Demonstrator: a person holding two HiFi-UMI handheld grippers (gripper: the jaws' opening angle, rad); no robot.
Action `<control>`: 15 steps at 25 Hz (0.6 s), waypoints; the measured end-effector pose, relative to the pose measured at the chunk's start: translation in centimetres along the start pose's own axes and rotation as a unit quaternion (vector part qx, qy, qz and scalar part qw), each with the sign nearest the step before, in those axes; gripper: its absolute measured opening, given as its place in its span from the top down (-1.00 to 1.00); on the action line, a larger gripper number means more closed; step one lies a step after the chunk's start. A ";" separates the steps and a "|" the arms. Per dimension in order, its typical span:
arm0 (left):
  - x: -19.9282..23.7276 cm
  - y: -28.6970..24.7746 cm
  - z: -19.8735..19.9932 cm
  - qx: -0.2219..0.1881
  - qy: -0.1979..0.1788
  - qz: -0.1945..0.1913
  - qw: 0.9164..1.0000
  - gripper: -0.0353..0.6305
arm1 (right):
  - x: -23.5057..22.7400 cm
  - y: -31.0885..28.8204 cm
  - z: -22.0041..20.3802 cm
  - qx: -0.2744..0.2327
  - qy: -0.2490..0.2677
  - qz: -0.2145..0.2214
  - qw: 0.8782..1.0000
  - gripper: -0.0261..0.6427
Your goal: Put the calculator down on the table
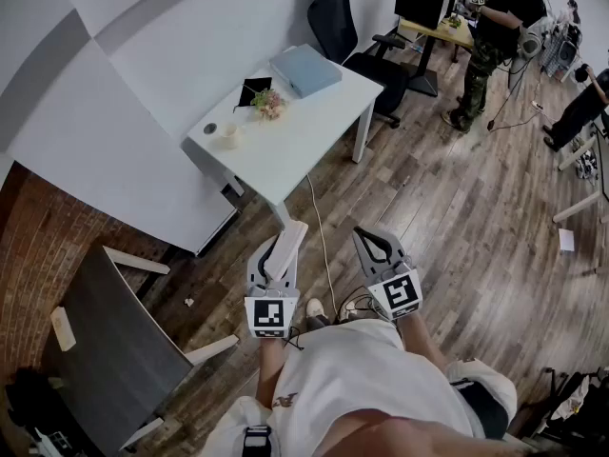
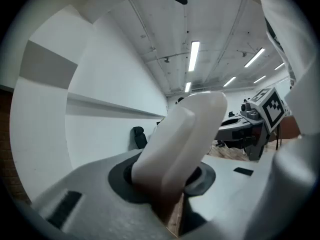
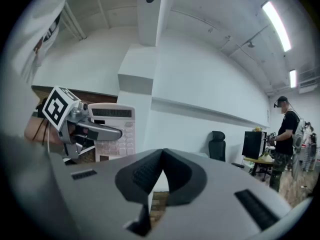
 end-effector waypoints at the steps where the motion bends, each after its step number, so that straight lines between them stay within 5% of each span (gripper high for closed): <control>1: 0.7 0.2 0.0 -0.001 -0.001 0.000 1.000 0.54 | 0.5 -0.5 0.2 -0.001 -0.004 -0.004 1.000 0.90; 7: 3.9 1.9 -0.3 -0.008 -0.010 -0.005 1.000 0.54 | 3.3 -2.4 1.2 0.007 -0.007 -0.029 1.000 0.89; 15: 6.7 2.9 -1.1 -0.015 -0.004 -0.004 1.000 0.54 | 4.8 -3.2 1.2 0.019 -0.001 -0.061 0.998 0.21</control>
Point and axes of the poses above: the fingertips, and each gripper's own axes: y backward along the fingers, x to its left, z out of its top, the point moved 3 cm from there along y, backward along the fingers, and after that the axes turned 4 degrees about -z, right-handed, at the moved point
